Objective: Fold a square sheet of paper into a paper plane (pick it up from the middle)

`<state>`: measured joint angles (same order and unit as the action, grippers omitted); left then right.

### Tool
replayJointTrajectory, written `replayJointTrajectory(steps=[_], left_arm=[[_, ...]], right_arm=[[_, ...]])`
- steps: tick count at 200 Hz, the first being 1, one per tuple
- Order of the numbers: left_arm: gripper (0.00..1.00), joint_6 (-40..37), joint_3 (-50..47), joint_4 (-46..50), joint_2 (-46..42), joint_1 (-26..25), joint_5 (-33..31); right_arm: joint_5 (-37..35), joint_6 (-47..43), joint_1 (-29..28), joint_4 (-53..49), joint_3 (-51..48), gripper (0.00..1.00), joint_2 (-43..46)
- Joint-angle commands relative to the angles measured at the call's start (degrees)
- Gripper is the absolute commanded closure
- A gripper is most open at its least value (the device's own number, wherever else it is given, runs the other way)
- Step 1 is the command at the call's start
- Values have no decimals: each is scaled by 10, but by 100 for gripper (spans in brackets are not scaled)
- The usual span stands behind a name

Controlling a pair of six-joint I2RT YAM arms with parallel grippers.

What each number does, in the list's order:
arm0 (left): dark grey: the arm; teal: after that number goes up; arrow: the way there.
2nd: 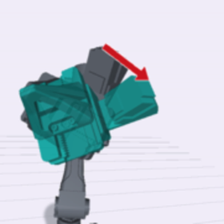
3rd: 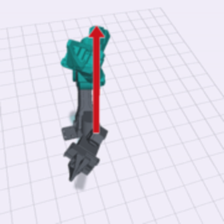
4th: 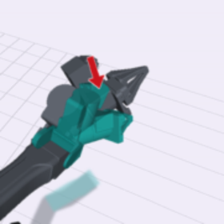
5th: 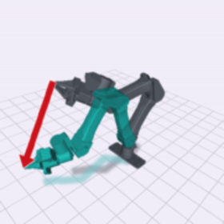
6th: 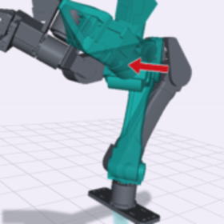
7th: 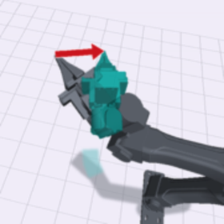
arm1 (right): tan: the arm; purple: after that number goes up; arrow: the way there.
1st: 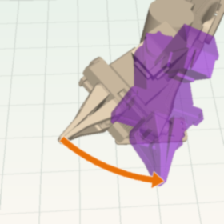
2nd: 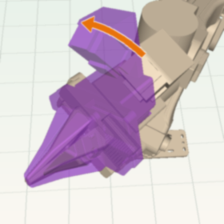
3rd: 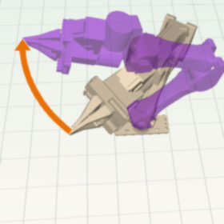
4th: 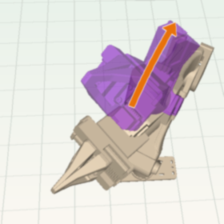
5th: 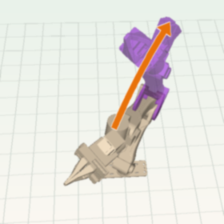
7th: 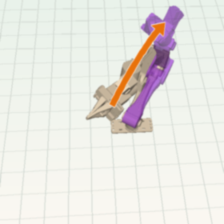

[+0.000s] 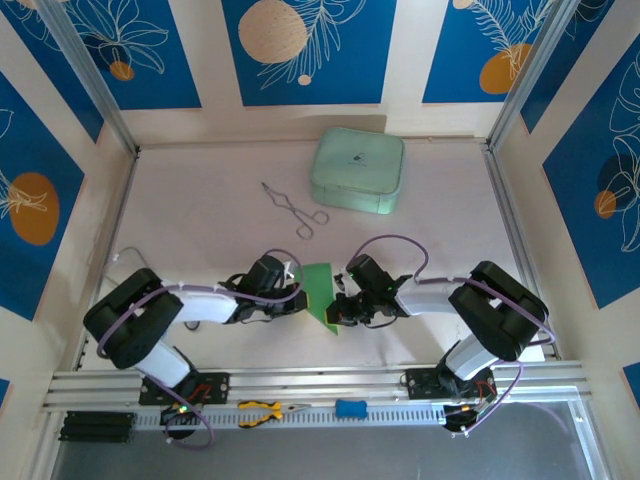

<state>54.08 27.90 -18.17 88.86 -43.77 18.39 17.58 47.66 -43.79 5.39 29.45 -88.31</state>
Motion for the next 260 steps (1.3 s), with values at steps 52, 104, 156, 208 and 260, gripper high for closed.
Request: replayJointTrajectory(steps=[52, 104, 156, 208, 260], left_arm=[[100, 20, -29, -16, 25, -1, -21], [100, 17, -18, -18, 38, -2, -6], [100, 16, -18, -15, 35, -1, -9], [100, 15, -17, -15, 41, -1, -8], [100, 15, -14, -15, 44, 1, -7]], right_arm=[[-7, -13, -22, -55, 32, 97, 20], [-29, -17, -39, -57, 109, 97, -57], [-31, -13, -36, -60, 123, 96, -102], [-19, -11, -25, -71, 59, 97, -44], [-32, -9, -30, -66, 93, 97, -26]])
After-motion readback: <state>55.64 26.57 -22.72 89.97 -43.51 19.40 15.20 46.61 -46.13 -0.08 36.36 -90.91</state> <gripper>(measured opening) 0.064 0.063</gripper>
